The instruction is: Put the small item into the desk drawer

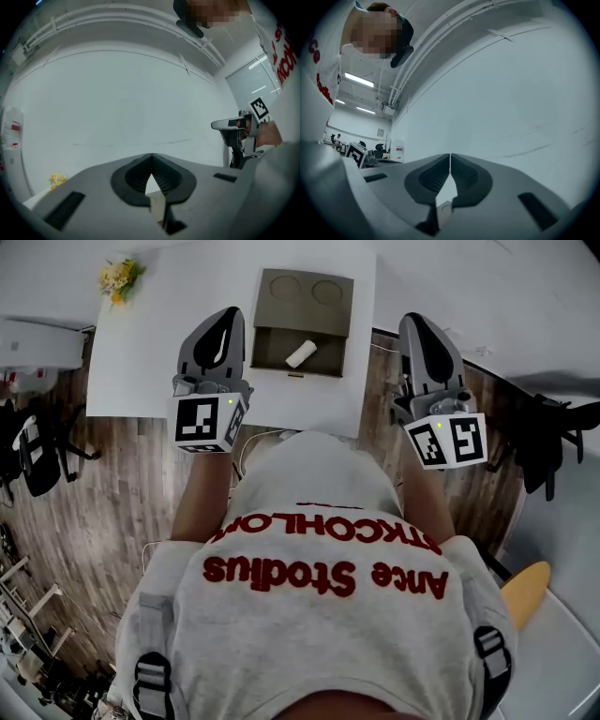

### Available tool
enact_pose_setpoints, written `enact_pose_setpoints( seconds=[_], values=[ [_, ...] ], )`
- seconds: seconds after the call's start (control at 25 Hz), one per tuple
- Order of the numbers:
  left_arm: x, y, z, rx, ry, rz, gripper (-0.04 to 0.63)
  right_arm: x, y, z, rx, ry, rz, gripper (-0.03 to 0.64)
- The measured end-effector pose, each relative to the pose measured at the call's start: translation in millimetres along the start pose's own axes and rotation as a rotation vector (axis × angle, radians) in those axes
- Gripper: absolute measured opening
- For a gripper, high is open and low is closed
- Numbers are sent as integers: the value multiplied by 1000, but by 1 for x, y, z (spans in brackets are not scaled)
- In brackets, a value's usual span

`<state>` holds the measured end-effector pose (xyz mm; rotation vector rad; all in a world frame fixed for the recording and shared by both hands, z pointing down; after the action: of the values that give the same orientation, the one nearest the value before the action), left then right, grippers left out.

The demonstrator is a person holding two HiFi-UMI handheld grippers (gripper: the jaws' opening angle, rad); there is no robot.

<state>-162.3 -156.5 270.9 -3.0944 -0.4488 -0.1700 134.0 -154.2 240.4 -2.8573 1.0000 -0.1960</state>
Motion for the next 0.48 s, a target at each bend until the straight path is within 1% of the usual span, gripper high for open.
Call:
enact_pose_setpoints(
  seconds=[0.28, 0.48],
  values=[
    [-3, -20, 4, 47, -24, 56, 8, -5, -8, 9, 49, -31, -51, 6],
    [-7, -28, 10, 70, -18, 84, 8, -7, -8, 11, 59, -33, -44, 6]
  ],
)
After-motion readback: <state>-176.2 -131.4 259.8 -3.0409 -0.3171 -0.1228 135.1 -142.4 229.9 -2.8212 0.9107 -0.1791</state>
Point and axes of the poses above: the fingertips, and each gripper's own axes: y forward along the fingers, x to its right, z out of its top, the point moved 8 cm from there along -y, backward along the fingers, and after that the axes turned 5 degrees about z, right-handed, at the moved point
